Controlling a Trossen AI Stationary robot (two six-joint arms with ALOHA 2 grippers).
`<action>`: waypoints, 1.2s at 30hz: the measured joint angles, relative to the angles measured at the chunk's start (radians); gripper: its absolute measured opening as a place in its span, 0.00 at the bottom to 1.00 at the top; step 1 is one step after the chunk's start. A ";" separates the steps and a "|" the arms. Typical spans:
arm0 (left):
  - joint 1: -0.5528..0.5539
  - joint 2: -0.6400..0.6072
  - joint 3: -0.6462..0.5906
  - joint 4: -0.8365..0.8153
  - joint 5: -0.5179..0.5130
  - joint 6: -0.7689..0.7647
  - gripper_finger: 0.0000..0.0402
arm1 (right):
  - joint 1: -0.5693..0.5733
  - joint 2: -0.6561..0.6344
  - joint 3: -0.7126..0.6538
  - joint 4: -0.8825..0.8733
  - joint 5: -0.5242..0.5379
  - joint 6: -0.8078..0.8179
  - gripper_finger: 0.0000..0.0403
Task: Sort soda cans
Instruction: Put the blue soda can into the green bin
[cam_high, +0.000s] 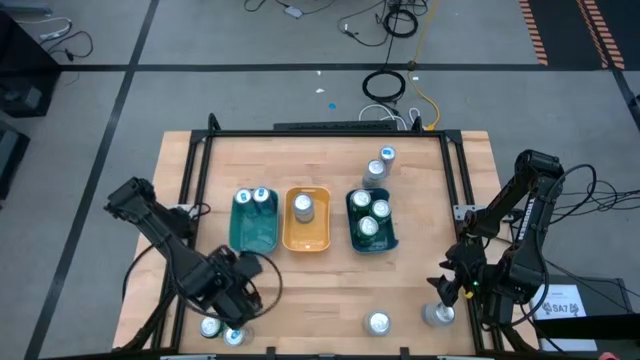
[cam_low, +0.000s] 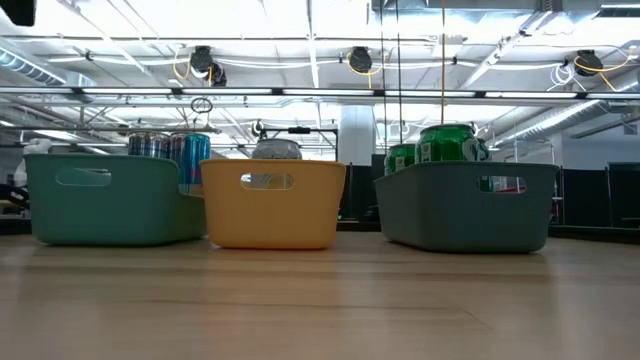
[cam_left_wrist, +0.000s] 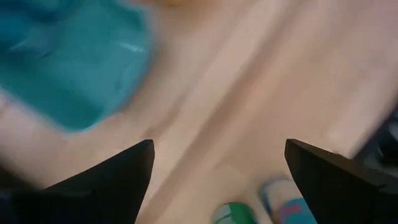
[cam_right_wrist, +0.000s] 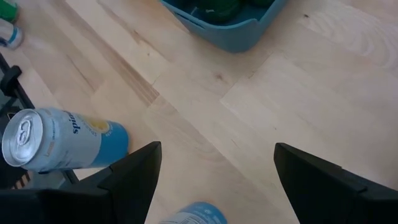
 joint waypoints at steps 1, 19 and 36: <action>0.000 0.005 0.000 0.032 0.013 0.047 0.92 | 0.000 0.000 0.000 0.000 0.000 0.007 0.75; -0.019 0.071 0.015 0.252 0.293 0.214 0.92 | 0.000 0.000 0.000 0.007 0.000 0.040 0.75; -0.122 0.171 0.076 0.220 0.355 0.101 0.92 | 0.000 0.000 0.000 0.005 0.000 -0.010 0.75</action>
